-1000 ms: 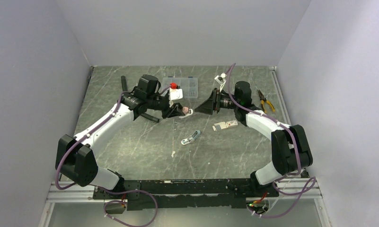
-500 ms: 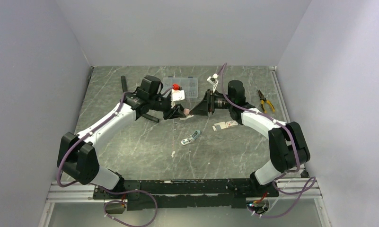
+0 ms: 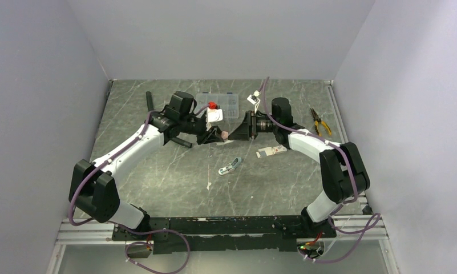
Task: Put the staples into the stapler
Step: Open the stapler at the center of the board.
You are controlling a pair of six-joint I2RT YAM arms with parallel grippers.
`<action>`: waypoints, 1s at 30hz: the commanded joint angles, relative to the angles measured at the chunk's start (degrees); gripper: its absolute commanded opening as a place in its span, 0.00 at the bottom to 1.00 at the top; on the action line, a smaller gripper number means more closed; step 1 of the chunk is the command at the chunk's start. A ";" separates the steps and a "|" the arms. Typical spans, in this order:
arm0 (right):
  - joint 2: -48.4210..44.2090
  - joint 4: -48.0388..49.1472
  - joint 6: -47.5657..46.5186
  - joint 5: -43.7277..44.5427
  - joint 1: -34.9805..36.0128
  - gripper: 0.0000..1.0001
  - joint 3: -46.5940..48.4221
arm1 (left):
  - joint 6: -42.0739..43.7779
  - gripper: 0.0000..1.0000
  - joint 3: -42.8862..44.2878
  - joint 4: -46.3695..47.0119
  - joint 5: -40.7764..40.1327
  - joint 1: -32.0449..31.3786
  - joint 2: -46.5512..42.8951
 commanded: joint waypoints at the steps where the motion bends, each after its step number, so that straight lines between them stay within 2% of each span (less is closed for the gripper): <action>1: 1.74 -1.54 -1.54 1.73 0.16 0.60 2.90 | 0.91 0.03 2.98 -0.77 3.08 -0.30 -1.02; 5: 3.89 -0.30 -0.07 1.29 0.16 0.56 2.32 | 0.75 0.03 3.74 -1.01 3.85 -0.30 -1.14; 12: 6.18 4.61 2.67 -1.61 0.01 0.40 0.80 | -0.63 0.03 2.56 0.83 5.88 0.34 -1.96; 17: 6.06 8.04 4.44 -3.14 -0.01 0.34 0.02 | -1.12 0.03 1.55 1.88 6.58 1.13 -2.69; 21: 5.35 8.67 4.20 -4.07 -0.01 0.37 -0.08 | -0.80 0.03 1.20 1.95 6.60 1.19 -2.35; 25: 4.08 5.36 0.20 -4.36 -0.27 0.52 0.23 | -0.27 0.03 0.92 1.67 6.79 1.47 -2.31; 28: 3.82 -0.73 -7.10 -3.49 -0.63 0.59 1.37 | -0.65 0.03 0.48 2.27 7.55 2.16 -1.74; 30: 3.82 -3.67 -10.01 -3.11 -1.97 0.60 2.17 | -0.61 0.03 -0.86 3.60 7.58 2.89 -1.22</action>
